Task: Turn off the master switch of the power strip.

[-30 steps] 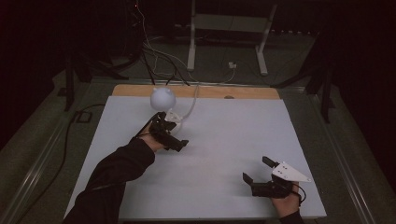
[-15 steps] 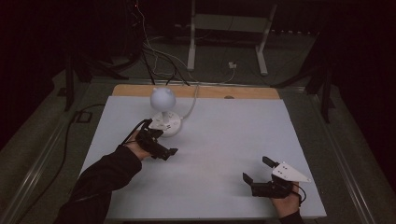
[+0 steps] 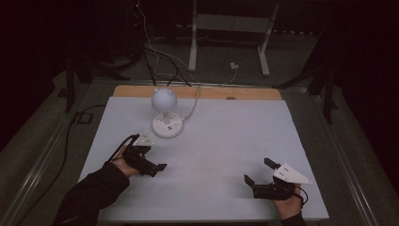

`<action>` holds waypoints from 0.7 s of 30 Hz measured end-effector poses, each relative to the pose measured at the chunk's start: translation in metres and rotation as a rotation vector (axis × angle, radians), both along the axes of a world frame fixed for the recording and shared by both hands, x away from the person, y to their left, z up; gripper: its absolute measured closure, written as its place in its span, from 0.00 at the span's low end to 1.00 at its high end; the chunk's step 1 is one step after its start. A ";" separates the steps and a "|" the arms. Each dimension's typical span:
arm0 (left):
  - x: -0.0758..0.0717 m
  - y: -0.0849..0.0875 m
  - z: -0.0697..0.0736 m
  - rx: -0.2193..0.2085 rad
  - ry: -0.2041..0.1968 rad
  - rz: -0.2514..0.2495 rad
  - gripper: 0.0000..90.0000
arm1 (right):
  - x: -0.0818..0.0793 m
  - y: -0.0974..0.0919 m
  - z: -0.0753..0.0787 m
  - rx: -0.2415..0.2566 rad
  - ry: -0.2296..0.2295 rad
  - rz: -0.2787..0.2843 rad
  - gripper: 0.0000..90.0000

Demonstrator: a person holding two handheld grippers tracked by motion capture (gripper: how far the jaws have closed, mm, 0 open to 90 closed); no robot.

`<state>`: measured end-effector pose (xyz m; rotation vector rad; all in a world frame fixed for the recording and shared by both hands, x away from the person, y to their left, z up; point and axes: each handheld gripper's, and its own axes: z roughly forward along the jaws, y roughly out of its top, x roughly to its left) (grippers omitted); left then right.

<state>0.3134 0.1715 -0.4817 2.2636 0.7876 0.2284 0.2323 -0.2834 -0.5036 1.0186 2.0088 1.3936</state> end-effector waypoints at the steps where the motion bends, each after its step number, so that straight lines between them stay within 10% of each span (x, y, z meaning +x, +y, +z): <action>1: -0.003 0.002 -0.001 -0.005 0.000 0.002 0.00 | 0.000 0.000 0.000 0.000 0.000 0.000 0.00; 21: -0.053 0.038 -0.022 -0.096 -0.030 0.034 0.00 | 0.000 0.001 -0.001 -0.011 0.002 0.000 0.00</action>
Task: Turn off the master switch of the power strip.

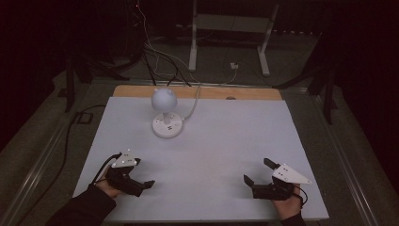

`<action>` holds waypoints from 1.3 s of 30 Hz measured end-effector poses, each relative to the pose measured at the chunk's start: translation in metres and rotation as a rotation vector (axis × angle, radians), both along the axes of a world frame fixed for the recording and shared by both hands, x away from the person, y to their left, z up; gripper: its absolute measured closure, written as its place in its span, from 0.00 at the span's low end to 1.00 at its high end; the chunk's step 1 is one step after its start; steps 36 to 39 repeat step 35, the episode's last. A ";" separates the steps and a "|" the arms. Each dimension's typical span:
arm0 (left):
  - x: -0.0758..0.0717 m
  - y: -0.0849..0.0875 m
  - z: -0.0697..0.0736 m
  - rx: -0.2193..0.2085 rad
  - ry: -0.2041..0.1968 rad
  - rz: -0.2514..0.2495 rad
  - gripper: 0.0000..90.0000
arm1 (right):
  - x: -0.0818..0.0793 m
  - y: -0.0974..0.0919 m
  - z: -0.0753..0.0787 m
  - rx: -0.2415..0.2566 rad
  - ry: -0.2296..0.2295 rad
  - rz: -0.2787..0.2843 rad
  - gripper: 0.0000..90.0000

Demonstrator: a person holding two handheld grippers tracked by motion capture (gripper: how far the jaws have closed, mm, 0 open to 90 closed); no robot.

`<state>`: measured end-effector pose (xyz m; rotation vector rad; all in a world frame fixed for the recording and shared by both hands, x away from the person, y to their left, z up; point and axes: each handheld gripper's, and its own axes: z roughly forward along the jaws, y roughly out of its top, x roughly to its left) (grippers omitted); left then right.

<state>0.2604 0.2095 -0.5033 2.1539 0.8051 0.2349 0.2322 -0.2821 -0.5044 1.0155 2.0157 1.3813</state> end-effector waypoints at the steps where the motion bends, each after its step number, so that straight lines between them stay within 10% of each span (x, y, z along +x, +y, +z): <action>1: -0.002 0.002 -0.001 0.001 -0.009 0.007 0.00 | 0.000 0.000 0.000 0.000 -0.001 0.000 0.00; 24: -0.023 0.028 -0.019 -0.021 -0.048 0.135 0.00 | 0.001 0.001 -0.001 -0.005 0.003 0.010 0.00; 39: -0.023 0.026 -0.018 -0.045 -0.062 0.112 0.01 | 0.001 0.001 -0.002 -0.008 0.008 0.014 0.00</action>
